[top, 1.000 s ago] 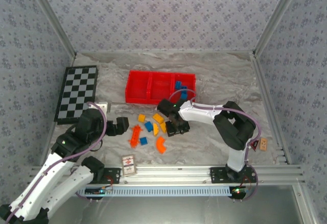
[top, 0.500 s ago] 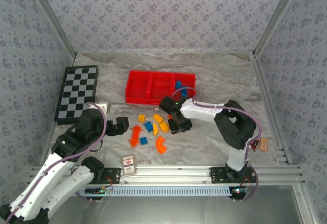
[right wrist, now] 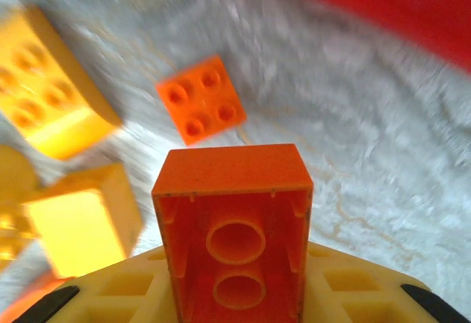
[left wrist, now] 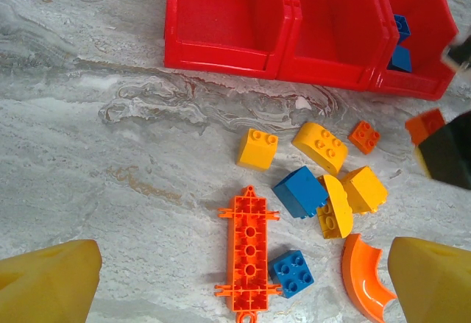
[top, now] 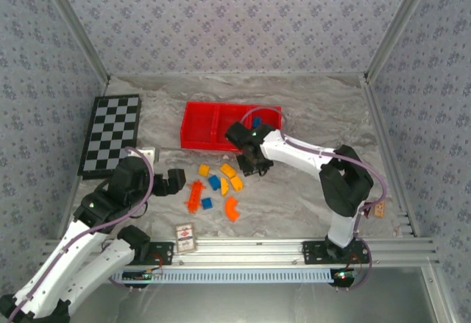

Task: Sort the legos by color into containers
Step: Place the lego in the container.

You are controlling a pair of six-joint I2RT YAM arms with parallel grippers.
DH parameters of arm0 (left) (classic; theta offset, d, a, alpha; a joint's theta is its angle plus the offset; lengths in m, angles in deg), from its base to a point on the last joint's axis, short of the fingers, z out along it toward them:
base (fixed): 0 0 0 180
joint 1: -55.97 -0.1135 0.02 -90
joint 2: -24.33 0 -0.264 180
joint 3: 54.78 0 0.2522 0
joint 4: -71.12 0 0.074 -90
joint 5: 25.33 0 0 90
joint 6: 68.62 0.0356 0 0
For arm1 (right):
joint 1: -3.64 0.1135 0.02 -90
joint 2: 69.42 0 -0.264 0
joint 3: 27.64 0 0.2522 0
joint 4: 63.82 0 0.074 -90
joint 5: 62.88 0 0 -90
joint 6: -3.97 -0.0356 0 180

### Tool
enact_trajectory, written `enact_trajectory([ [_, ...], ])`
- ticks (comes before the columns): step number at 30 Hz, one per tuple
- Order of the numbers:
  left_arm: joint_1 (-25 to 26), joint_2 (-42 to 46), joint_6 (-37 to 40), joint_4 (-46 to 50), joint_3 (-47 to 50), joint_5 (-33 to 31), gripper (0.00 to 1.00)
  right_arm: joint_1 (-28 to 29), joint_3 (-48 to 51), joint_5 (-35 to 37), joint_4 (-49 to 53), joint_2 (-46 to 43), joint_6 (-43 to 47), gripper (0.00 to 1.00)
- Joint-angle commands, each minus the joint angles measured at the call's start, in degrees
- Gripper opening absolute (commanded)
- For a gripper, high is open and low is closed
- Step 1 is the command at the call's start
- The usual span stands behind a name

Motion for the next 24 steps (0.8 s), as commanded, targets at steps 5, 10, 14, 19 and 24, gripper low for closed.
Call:
enact_trajectory([
  [5, 0.5, 0.5, -0.3, 0.1, 0.3, -0.1, 1.00, -4.2, -16.6, -1.5, 1.8, 6.8, 5.5, 0.35],
  [10, 0.6, 1.2, -0.3, 0.1, 0.2, -0.2, 1.00, -5.7, -29.8, -4.5, 3.1, 15.7, 7.2, 0.34],
  [14, 0.7, 1.4, -0.4, 0.1, 0.2, -0.4, 1.00, -6.9, -37.8, -7.2, 4.3, 22.5, 7.7, 0.34],
  [19, 1.0, 1.6, -0.3, 0.2, 0.2, -0.5, 1.00, -7.9, -45.0, -8.7, 6.0, 29.1, 8.4, 0.35],
  [24, 1.3, 1.6, -0.4, 0.3, 0.2, -0.7, 1.00, -8.6, -46.5, -9.2, 6.2, 31.1, 8.0, 0.43],
])
